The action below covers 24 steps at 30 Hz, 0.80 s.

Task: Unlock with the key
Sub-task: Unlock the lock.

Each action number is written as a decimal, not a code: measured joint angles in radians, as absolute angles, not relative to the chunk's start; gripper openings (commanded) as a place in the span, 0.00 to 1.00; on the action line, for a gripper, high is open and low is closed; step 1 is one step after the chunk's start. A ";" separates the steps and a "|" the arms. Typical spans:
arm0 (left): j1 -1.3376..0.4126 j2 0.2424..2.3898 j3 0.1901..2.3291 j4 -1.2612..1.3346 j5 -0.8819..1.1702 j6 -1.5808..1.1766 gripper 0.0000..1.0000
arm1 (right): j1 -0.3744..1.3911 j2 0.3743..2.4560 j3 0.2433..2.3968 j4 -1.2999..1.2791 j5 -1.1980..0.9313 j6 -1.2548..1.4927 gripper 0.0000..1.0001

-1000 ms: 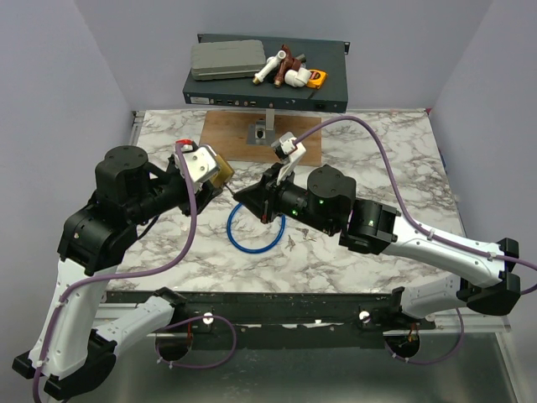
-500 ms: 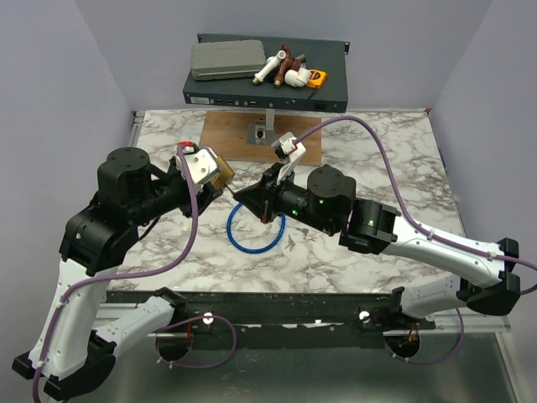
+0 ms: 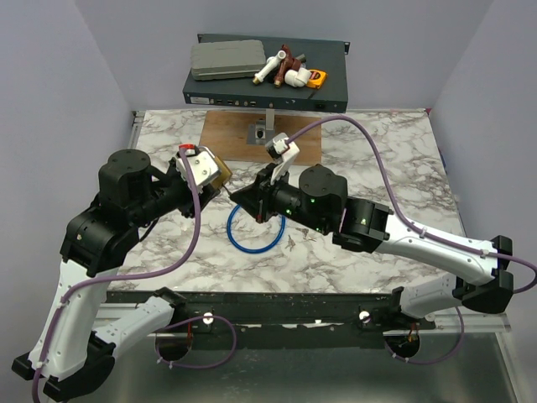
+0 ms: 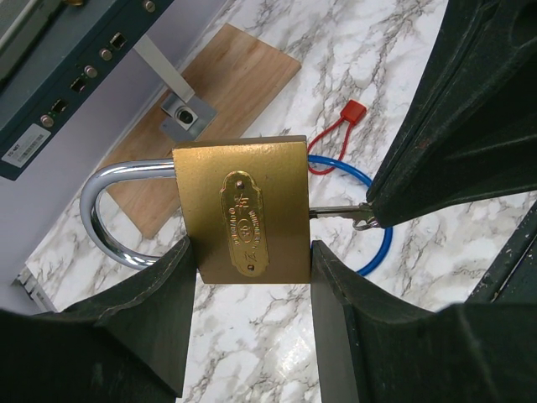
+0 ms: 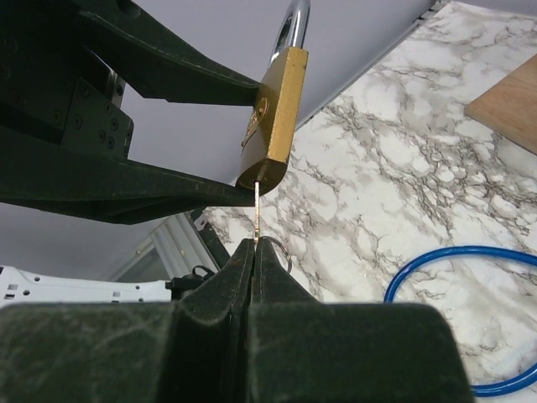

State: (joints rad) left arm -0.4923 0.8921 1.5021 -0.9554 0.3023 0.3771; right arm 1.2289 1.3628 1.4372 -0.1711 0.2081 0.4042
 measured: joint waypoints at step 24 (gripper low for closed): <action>-0.530 0.828 1.394 -0.878 0.227 0.533 0.00 | 1.229 1.410 1.461 -0.190 0.208 0.474 0.01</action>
State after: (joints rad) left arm -0.5304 0.8280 1.3941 -0.8783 0.2268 0.5335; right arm 1.2285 1.4101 1.4609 -0.1902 0.2085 0.4744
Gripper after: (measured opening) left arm 0.478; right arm 0.009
